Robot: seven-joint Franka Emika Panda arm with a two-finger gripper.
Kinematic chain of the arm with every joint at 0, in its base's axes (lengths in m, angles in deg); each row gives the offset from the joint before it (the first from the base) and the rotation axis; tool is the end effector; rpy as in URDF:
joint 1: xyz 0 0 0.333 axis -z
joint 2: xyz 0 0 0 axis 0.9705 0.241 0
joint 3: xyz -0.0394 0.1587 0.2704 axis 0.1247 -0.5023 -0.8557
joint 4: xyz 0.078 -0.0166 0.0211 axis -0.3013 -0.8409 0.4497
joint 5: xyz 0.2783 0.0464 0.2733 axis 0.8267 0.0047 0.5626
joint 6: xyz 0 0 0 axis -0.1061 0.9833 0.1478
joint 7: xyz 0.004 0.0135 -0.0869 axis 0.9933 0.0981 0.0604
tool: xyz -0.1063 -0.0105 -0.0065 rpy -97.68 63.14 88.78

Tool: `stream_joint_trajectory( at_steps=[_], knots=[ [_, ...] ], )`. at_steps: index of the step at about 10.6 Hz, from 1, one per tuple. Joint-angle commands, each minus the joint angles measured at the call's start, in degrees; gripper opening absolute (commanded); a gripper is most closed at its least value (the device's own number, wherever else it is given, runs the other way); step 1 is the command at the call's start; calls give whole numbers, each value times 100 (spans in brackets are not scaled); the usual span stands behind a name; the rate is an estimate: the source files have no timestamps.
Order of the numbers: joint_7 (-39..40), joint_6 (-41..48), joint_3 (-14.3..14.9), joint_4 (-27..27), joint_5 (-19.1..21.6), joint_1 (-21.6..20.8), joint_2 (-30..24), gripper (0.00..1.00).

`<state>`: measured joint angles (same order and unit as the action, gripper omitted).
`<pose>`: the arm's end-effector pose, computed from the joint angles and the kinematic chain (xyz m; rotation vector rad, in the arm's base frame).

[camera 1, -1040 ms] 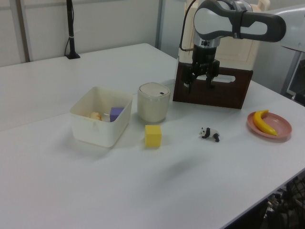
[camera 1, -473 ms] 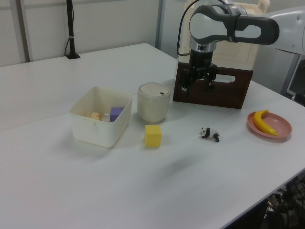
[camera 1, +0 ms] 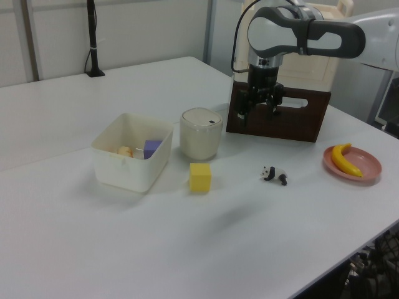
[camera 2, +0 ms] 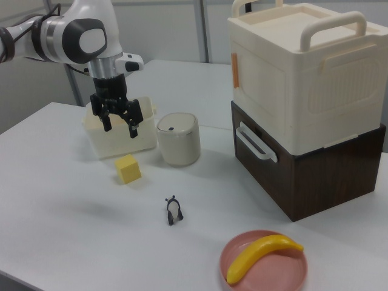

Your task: Slide open the drawer

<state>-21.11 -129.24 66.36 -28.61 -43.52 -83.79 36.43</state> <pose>0.5850 0.0191 0.5326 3.1233 -0.0332 -0.0917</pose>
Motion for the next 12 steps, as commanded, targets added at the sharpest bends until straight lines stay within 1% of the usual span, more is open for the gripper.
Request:
stream_joint_trajectory(
  at_steps=[1, 5, 12],
  knots=[
    [25, -80, 30, 0, -17, -52, -26, 100],
    [25, -89, 30, -9, -8, -61, -26, 100],
    [25, -89, 12, -9, -8, -61, -17, 96]
  ],
)
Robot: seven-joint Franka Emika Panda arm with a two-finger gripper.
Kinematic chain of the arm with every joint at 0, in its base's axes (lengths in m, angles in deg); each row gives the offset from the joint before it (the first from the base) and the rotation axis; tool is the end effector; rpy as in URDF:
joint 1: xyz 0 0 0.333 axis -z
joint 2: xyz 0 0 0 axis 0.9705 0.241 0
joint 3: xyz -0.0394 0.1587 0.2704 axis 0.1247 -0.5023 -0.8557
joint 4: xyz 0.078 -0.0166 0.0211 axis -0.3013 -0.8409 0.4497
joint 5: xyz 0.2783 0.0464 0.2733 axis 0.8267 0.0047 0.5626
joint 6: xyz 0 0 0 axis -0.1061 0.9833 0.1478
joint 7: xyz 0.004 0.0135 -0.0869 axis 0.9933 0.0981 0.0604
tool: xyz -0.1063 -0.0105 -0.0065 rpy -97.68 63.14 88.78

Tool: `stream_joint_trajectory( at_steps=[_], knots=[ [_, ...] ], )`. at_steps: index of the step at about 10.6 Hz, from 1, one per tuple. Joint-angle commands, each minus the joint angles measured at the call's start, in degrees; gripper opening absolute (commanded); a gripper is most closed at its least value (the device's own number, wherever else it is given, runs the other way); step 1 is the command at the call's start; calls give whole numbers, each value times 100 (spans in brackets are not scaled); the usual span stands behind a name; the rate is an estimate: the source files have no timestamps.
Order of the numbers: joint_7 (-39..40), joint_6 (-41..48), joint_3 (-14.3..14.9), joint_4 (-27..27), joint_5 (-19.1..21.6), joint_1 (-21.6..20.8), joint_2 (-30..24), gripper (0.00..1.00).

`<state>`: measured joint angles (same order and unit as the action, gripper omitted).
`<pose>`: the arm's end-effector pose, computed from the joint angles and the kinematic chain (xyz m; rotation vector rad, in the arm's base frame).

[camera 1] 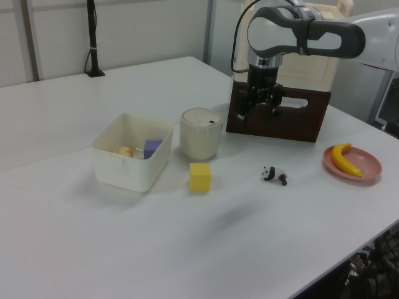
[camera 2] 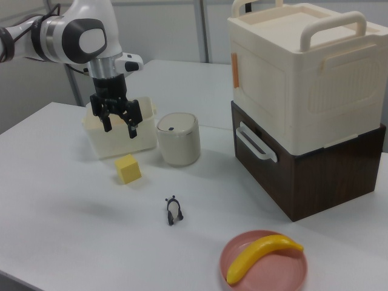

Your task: Slide open the drawer

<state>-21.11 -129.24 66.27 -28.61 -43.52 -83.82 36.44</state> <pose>0.5850 0.0203 0.5325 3.1234 -0.0299 -0.0919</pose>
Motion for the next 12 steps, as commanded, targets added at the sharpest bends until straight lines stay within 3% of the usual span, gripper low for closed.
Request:
stream_joint_trajectory(
  at_steps=[1, 8, 9, 12],
  knots=[
    [25, -80, 21, -9, -8, -59, -18, 96],
    [121, -272, 47, 43, -61, 2, -9, 94],
    [478, -500, 56, 44, -122, 55, 17, 95],
    [2715, -1044, 56, 79, -586, 598, 403, 95]
  ],
)
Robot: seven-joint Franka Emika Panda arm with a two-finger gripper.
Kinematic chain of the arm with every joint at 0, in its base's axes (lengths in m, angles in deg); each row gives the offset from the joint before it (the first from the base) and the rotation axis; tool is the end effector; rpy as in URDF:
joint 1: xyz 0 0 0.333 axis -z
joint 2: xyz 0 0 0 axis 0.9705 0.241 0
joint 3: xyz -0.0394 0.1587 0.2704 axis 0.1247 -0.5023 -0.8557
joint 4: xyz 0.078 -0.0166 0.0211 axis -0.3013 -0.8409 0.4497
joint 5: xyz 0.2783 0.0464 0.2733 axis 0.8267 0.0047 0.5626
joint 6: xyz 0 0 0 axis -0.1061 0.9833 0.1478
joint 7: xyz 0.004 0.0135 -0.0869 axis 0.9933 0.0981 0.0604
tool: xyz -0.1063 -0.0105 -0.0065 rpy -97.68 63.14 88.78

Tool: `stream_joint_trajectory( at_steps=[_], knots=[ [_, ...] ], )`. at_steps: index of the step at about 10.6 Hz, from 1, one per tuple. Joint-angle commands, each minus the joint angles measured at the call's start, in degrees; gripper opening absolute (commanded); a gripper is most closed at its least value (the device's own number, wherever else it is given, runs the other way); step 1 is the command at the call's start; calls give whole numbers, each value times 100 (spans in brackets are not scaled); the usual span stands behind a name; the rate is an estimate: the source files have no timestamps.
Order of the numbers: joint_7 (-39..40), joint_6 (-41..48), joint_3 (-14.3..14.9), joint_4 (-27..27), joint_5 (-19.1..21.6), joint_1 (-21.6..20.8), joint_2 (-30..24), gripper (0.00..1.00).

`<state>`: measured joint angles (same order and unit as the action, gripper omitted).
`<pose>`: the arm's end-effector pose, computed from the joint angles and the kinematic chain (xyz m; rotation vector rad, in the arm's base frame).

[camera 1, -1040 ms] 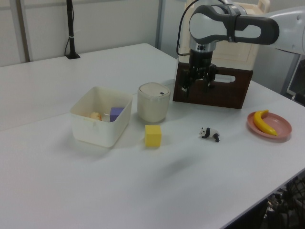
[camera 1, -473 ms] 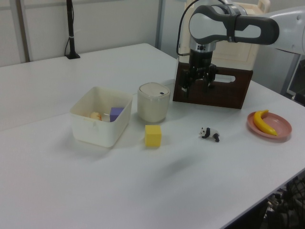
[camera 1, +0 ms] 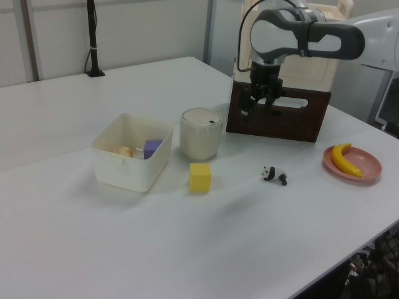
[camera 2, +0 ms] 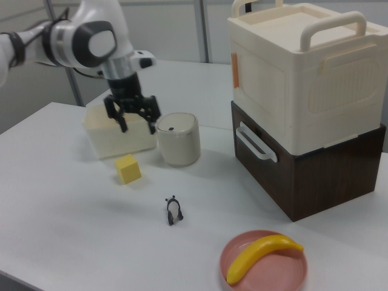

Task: Slide open the drawer
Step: 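Move the gripper toward the dark wooden drawer's front handle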

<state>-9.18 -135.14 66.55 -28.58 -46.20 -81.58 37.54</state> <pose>0.6004 -0.0088 0.5305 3.0679 0.2410 0.0302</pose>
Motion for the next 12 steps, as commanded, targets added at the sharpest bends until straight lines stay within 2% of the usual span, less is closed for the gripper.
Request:
stream_joint_trajectory(
  at_steps=[1, 4, 5, 8, 12],
  knots=[
    [2243, -744, 28, 76, -364, 585, 346, 95],
    [4265, -1378, 28, 84, -486, 1070, 671, 94],
    [4498, -1702, 28, 128, -513, 1184, 838, 94],
    [4518, -2459, 28, 453, -663, 1474, 1409, 83],
    [4553, -3040, 28, 830, -645, 1843, 1770, 77]
  ],
)
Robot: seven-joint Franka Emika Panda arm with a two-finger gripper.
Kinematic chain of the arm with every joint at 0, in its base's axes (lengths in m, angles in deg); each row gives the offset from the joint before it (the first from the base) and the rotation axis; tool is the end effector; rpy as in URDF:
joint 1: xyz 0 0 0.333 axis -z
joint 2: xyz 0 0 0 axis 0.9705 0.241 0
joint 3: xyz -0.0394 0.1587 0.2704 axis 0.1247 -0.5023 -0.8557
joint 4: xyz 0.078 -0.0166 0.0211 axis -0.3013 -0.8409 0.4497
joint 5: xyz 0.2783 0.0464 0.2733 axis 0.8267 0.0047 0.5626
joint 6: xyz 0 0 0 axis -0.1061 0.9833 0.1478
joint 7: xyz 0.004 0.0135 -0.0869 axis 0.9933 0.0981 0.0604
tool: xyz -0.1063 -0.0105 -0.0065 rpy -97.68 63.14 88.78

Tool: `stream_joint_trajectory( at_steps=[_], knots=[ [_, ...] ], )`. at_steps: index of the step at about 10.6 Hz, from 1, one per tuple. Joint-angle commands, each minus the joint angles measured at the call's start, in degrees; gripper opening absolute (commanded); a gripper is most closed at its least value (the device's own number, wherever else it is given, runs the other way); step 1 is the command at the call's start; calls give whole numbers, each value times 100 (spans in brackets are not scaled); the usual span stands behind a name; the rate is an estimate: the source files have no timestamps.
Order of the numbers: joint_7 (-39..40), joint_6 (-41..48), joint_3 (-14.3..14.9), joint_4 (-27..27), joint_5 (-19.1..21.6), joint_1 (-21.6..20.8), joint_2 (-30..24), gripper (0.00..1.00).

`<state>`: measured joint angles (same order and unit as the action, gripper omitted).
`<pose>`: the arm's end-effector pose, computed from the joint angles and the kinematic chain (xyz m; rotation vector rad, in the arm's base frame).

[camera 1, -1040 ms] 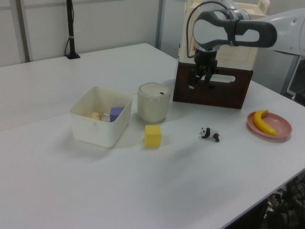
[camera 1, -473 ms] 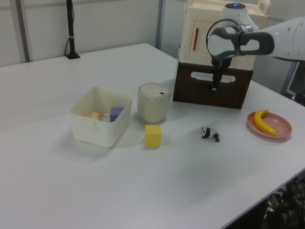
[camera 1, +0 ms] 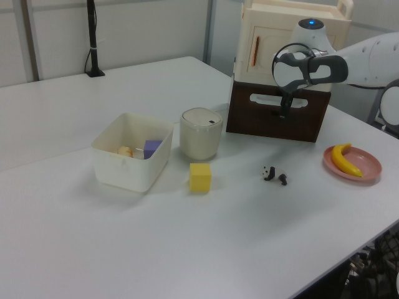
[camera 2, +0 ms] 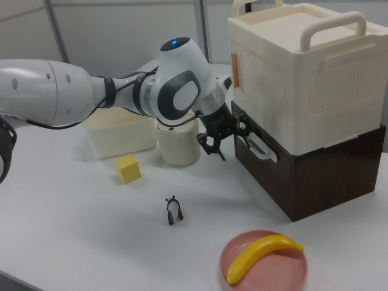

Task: Slide open the drawer
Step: 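Move the gripper toward the dark wooden drawer's front handle, then hook the drawer handle and pull it outward from the wooden unit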

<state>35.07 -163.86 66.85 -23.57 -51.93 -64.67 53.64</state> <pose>0.6684 -0.2075 0.4442 2.6228 0.9815 0.2440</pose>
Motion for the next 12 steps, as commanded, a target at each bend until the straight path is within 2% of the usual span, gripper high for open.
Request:
stream_joint_trajectory(
  at_steps=[1, 4, 9, 12],
  knots=[
    [128, -222, -2, 461, -72, 214, 221, 76],
    [304, -546, -2, 524, -98, 294, 415, 75],
    [585, -530, -11, 375, -151, 250, 407, 73],
    [700, -372, -63, 95, -142, 197, 284, 58]
  ],
)
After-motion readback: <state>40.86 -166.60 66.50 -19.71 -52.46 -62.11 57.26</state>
